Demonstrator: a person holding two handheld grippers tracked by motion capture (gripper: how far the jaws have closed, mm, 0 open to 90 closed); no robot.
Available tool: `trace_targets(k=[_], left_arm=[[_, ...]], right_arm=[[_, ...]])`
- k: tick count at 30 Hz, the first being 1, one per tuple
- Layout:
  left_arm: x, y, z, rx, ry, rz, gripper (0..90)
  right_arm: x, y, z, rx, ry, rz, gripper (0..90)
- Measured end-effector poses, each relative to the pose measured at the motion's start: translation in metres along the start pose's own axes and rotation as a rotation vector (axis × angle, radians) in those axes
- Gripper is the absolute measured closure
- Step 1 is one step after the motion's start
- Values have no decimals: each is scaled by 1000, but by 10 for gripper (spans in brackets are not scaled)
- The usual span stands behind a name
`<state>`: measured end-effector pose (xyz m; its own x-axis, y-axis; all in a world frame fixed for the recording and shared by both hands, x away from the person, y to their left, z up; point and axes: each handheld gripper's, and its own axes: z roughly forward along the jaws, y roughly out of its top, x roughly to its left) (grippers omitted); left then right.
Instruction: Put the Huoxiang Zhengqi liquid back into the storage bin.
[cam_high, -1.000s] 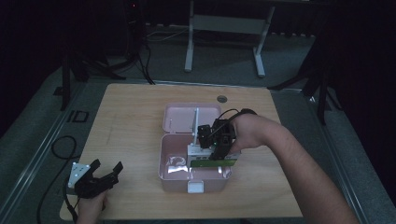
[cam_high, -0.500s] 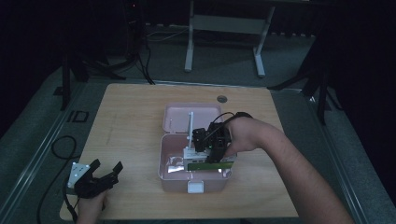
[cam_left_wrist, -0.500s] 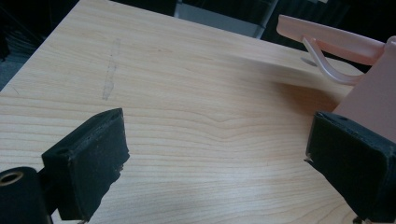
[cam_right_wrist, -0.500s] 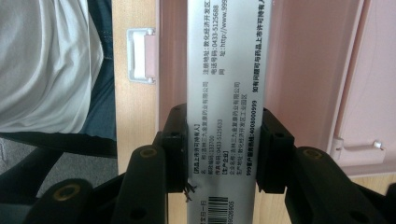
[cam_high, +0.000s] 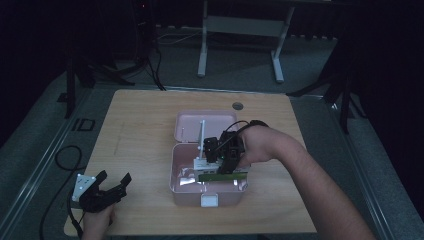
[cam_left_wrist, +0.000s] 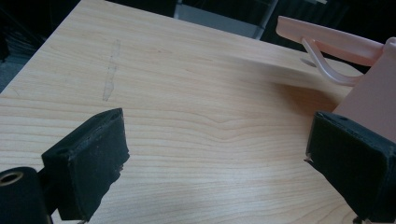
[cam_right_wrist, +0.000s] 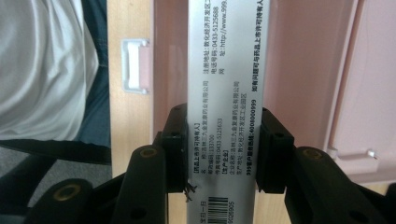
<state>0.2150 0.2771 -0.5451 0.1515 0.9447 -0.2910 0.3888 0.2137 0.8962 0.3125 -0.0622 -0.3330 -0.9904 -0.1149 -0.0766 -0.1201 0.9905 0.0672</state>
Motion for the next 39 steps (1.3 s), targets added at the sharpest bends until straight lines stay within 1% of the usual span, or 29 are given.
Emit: trace_targets(k=[4, 11, 17, 28, 34, 37, 39], left_arm=[[0, 0, 0, -1, -1, 0, 58], [0, 0, 0, -4, -2, -3, 57], [0, 0, 0, -4, -3, -3, 57], [0, 0, 0, -2, -4, -1, 56], [1, 0, -1, -4, -3, -3, 56], [1, 0, 0, -5, -3, -4, 56], [1, 0, 0, -6, -3, -4, 56]], right_arm=[[1, 1, 1, -12, 10, -3, 620], [1, 1, 8, -6, 12, 8, 620], [0, -3, 16, -36, 20, 18, 620], [-1, -10, 31, -60, 26, 33, 620], [-1, -10, 41, -60, 10, 32, 620], [0, -10, 46, -55, -12, 25, 620], [0, -10, 50, -59, -12, 25, 620]])
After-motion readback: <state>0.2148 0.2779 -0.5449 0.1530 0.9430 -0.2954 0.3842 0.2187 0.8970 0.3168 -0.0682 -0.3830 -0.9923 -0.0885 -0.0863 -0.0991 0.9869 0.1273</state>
